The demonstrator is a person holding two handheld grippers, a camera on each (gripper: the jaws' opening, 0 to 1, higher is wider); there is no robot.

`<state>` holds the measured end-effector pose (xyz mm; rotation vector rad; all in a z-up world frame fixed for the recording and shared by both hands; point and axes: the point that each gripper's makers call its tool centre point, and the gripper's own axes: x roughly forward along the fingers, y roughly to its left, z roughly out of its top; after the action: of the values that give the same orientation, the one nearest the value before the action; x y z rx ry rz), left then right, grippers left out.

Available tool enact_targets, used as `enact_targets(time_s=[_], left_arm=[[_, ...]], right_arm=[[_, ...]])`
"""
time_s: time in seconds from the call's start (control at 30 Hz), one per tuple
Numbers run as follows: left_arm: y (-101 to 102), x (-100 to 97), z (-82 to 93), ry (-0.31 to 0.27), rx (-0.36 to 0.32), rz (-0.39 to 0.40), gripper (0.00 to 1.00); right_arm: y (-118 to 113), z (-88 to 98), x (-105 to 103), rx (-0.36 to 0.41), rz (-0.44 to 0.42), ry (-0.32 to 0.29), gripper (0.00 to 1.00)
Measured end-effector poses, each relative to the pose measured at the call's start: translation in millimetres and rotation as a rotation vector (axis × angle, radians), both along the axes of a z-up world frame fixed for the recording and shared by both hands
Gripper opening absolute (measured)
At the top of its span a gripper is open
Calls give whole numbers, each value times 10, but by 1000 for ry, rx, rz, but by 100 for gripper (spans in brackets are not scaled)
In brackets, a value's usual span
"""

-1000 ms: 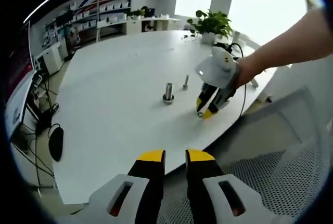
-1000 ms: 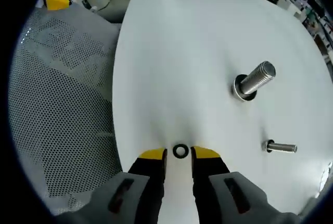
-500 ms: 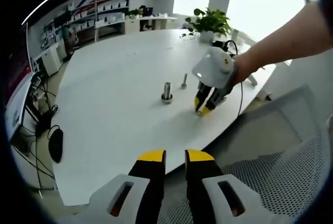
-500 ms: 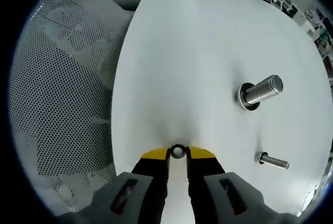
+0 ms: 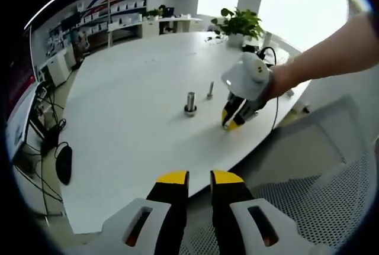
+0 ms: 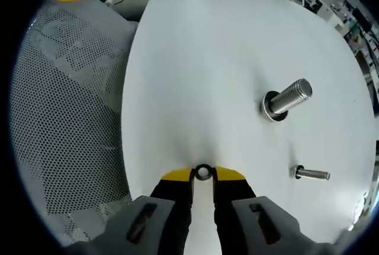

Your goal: Place the washer onto the threaded stud by aligning its center hole with the stud, sliding it down to the base, and recovering from edge contact or off-axis alignment until the washer reaches the visible bottom stop.

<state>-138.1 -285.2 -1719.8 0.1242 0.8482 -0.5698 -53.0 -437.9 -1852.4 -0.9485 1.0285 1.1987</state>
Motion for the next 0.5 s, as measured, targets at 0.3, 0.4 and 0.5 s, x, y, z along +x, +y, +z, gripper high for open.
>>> enact_targets(time_s=[0.3,0.4,0.5], left_arm=[[-29,-26,-13,10,5,-20,12],[-17,9,49,-19,-16,-4,13],[-31,20,70,-32,-22,-7,14]], right_arm=[[-89,15,101,56,-188,-22,13],[-102,90,192,88,-280,-7,13],[-109,239,393,137,-374,-19,13]])
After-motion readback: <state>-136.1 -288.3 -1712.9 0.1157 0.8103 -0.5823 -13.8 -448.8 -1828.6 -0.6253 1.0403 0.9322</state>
